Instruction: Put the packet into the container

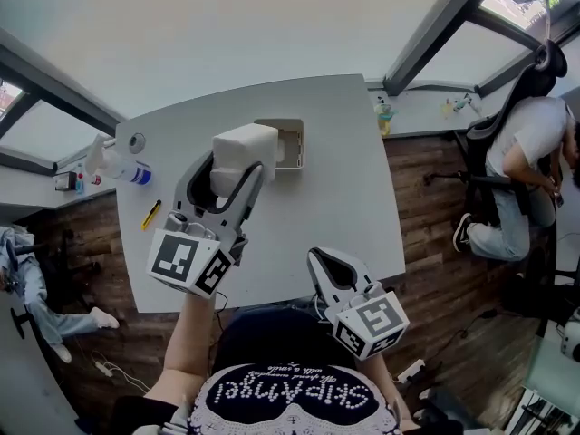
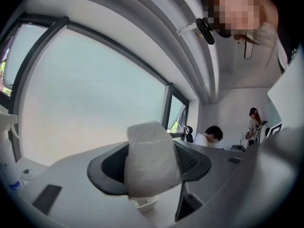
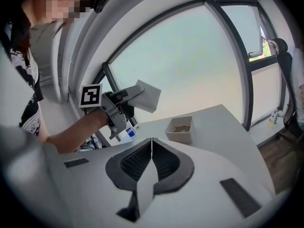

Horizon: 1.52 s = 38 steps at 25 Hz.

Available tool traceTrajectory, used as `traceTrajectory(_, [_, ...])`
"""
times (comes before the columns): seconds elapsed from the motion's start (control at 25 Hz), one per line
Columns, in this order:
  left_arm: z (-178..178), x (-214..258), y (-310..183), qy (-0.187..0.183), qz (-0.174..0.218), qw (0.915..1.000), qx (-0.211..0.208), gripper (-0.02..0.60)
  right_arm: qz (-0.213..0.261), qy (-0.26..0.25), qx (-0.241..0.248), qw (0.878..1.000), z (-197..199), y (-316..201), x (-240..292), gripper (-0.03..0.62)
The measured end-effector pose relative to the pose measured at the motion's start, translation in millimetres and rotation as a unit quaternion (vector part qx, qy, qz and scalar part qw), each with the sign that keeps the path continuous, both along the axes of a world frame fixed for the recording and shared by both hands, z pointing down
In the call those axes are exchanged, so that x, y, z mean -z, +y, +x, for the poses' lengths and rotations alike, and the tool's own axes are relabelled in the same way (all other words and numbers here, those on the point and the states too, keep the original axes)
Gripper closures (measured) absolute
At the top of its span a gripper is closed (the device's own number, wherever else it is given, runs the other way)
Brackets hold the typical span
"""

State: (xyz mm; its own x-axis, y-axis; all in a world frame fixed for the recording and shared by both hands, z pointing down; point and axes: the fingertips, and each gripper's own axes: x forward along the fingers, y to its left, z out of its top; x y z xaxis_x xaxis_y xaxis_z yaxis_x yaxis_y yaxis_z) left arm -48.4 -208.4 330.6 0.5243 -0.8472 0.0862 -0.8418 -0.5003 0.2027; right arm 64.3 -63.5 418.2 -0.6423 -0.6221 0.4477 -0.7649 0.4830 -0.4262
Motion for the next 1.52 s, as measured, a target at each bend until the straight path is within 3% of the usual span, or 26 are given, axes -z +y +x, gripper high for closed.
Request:
traceTrajectory(0.24, [3.9, -10.3, -25.1, -0.014, -0.004, 0.9999, -0.005, 0.304, -0.009, -0.002, -0.002, 1.000, -0.3, 0.0, -3.0, 0.579])
traceTrajectory(0.52, [7.0, -28.4, -50.0, 0.004, -0.026, 0.9997, -0.004, 0.304, -0.017, 0.002, -0.011, 1.000, 0.3, -0.2, -9.8, 0.579])
traceTrajectory(1.52, [5.3, -75.4, -75.5, 0.004, -0.075, 0.9972, -0.002, 0.304, -0.044, 0.017, -0.019, 0.999, -1.1, -2.3, -22.6, 0.579])
